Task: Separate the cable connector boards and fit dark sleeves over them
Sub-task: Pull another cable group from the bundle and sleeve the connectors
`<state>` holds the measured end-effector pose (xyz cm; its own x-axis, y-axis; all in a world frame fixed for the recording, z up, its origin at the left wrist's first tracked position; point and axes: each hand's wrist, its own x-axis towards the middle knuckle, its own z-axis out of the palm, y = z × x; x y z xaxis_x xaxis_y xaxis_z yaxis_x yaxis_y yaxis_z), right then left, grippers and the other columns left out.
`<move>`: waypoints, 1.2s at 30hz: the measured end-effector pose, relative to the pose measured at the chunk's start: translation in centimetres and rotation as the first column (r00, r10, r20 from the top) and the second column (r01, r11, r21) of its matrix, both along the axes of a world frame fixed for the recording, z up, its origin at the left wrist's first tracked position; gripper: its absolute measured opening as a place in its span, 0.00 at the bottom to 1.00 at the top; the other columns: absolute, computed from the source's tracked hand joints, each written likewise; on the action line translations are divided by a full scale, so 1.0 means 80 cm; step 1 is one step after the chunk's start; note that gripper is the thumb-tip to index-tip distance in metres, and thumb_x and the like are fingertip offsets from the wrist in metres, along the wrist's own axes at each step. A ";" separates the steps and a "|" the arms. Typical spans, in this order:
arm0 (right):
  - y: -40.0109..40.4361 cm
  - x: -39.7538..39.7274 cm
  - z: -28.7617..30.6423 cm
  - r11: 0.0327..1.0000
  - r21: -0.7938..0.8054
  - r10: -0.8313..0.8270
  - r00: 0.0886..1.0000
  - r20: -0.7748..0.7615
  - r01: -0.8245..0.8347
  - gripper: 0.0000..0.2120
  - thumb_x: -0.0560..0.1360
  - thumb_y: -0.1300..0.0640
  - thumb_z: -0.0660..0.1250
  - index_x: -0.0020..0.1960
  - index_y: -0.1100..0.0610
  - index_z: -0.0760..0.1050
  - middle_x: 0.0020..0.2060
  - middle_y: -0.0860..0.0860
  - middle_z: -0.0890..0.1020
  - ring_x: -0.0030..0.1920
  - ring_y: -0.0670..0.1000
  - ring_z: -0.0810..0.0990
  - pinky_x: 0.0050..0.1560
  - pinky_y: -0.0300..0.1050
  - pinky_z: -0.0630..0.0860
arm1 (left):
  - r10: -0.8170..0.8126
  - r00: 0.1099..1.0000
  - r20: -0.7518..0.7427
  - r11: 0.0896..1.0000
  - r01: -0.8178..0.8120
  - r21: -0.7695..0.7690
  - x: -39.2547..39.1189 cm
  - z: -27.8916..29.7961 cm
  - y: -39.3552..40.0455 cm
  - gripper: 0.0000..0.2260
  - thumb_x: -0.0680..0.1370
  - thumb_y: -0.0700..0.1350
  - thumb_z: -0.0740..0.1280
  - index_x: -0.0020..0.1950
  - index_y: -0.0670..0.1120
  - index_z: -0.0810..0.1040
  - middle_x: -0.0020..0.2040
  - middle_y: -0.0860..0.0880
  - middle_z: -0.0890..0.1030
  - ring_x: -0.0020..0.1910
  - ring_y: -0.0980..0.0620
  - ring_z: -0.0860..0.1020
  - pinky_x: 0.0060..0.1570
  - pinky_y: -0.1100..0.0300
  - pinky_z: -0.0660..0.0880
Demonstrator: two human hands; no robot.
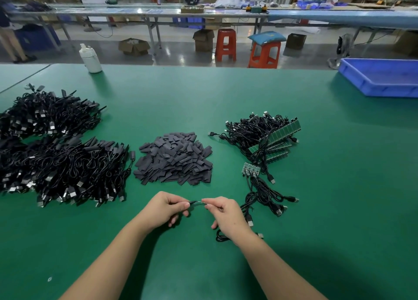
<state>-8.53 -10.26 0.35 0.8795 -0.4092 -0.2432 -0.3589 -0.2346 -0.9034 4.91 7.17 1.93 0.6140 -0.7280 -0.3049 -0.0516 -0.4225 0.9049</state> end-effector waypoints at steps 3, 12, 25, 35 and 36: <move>0.001 -0.001 0.000 1.000 -0.008 0.000 1.000 -0.006 0.000 0.11 0.81 0.55 0.64 0.59 0.45 0.81 0.43 0.41 0.82 0.27 0.45 0.80 0.31 0.32 0.71 | 0.019 0.999 -0.048 1.000 -0.019 -0.006 -0.001 0.000 -0.001 0.05 0.78 0.44 0.70 0.48 0.46 0.86 0.39 0.44 0.84 0.26 0.53 0.72 0.27 0.61 0.73; -0.001 -0.002 0.000 0.999 -0.029 0.022 0.999 0.032 -0.021 0.11 0.81 0.56 0.64 0.60 0.46 0.81 0.51 0.42 0.81 0.27 0.45 0.80 0.36 0.34 0.76 | 0.065 0.998 0.023 0.998 -0.065 0.016 -0.011 0.012 -0.013 0.03 0.75 0.45 0.74 0.46 0.49 0.87 0.33 0.47 0.81 0.26 0.53 0.71 0.28 0.61 0.72; 0.001 -0.004 0.001 0.999 -0.025 0.033 0.998 0.062 -0.031 0.12 0.81 0.58 0.65 0.60 0.48 0.81 0.52 0.41 0.80 0.27 0.44 0.79 0.36 0.35 0.77 | 0.067 0.995 -0.070 0.998 -0.067 0.008 -0.010 0.008 -0.009 0.04 0.75 0.42 0.73 0.49 0.45 0.87 0.33 0.47 0.81 0.26 0.51 0.72 0.30 0.58 0.75; 0.003 -0.005 0.003 0.998 -0.052 0.048 0.997 0.062 -0.045 0.12 0.81 0.58 0.65 0.61 0.49 0.81 0.54 0.42 0.79 0.26 0.44 0.77 0.38 0.40 0.80 | 0.020 0.999 0.035 0.999 -0.021 0.031 -0.013 0.007 -0.012 0.04 0.75 0.44 0.74 0.46 0.52 0.87 0.31 0.45 0.80 0.27 0.50 0.74 0.32 0.59 0.76; 0.003 -0.006 0.003 0.997 -0.055 0.048 0.997 0.066 -0.045 0.12 0.81 0.59 0.65 0.61 0.49 0.81 0.55 0.42 0.79 0.26 0.44 0.77 0.37 0.41 0.79 | 0.008 0.998 0.062 0.999 -0.010 0.040 -0.014 0.008 -0.013 0.04 0.75 0.44 0.74 0.46 0.53 0.87 0.31 0.47 0.81 0.26 0.51 0.74 0.31 0.59 0.76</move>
<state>-8.97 -10.02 0.63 0.9115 -0.3781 -0.1617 -0.2853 -0.2980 -0.9109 3.82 6.11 2.59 0.6392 -0.7102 -0.2952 -0.1029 -0.4593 0.8823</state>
